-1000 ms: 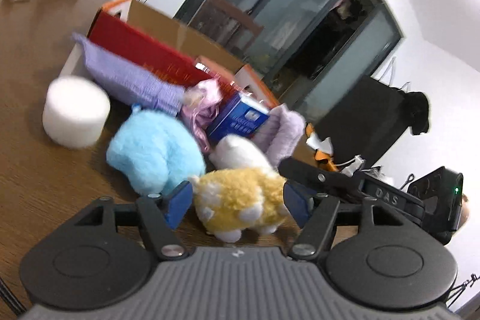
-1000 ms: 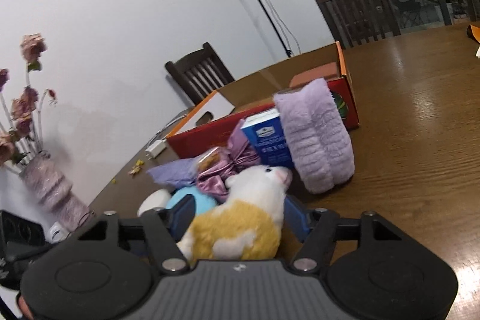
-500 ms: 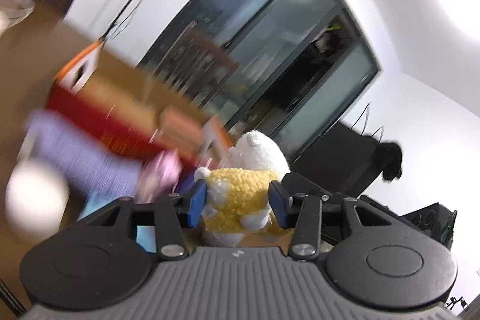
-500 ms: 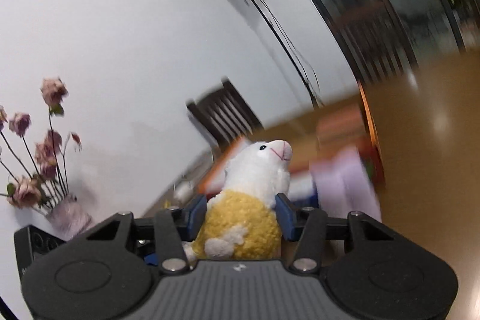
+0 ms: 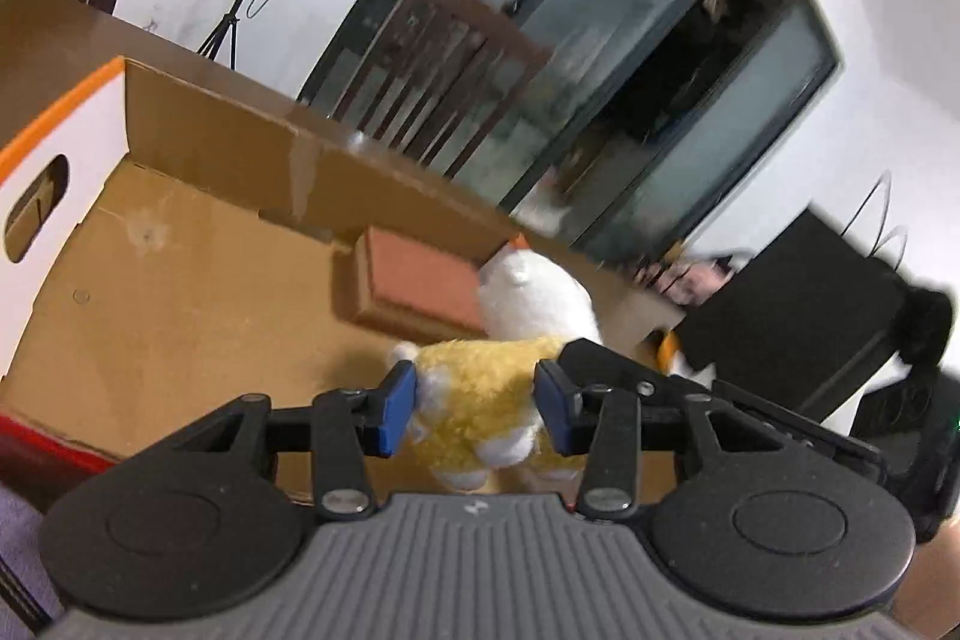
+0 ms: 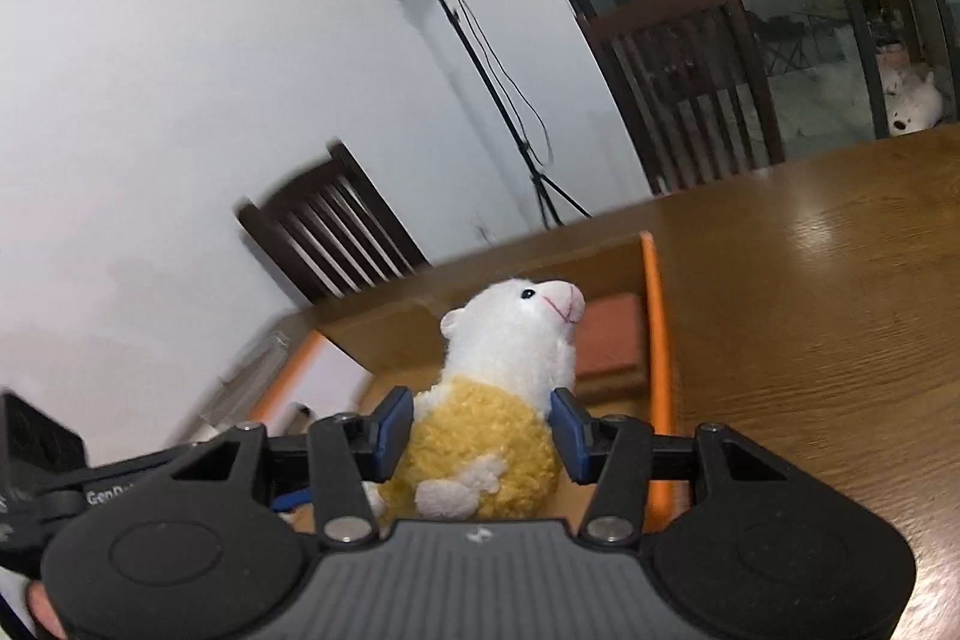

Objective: Organize soft objects
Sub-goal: 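Lower the plush sheep into the cardboard box and open the right gripper, then withdraw the right gripper from the box toward the table, then grasp the light-blue plush toy with the right gripper, then carry the blue plush into the cardboard box and open the right gripper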

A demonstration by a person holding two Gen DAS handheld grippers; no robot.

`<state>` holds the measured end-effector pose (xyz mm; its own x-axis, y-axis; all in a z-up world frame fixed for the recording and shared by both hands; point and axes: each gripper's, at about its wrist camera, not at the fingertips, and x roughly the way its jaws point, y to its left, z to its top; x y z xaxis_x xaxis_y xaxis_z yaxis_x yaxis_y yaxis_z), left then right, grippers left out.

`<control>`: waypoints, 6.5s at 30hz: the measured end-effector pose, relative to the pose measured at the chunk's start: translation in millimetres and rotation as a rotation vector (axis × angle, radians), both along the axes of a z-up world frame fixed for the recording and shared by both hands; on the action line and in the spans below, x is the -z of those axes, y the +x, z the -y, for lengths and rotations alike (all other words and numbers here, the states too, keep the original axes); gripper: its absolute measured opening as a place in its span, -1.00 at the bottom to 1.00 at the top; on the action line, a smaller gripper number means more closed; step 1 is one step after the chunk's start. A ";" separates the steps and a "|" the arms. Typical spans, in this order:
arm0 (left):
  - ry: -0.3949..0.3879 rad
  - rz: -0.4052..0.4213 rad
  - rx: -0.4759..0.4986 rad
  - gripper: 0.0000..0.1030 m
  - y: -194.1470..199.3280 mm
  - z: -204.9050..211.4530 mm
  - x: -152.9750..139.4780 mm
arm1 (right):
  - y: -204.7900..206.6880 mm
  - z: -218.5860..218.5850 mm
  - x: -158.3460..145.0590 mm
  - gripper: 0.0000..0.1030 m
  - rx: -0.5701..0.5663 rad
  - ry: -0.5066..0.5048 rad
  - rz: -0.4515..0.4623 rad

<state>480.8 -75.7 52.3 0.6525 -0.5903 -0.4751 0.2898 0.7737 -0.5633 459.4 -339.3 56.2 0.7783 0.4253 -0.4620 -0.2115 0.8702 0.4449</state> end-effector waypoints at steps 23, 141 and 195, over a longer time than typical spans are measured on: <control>0.398 0.442 -0.338 0.98 -175.5 -38.0 -42.7 | -154.9 -17.6 -35.5 0.91 -0.047 -0.260 0.385; 0.111 -0.002 -0.128 0.09 -259.8 -101.0 61.9 | -253.3 -87.5 48.7 0.17 -0.248 -0.009 0.021; 0.316 0.500 -0.248 0.72 -150.2 -150.2 -65.3 | -49.5 -121.3 -100.4 0.58 -0.183 -0.328 0.176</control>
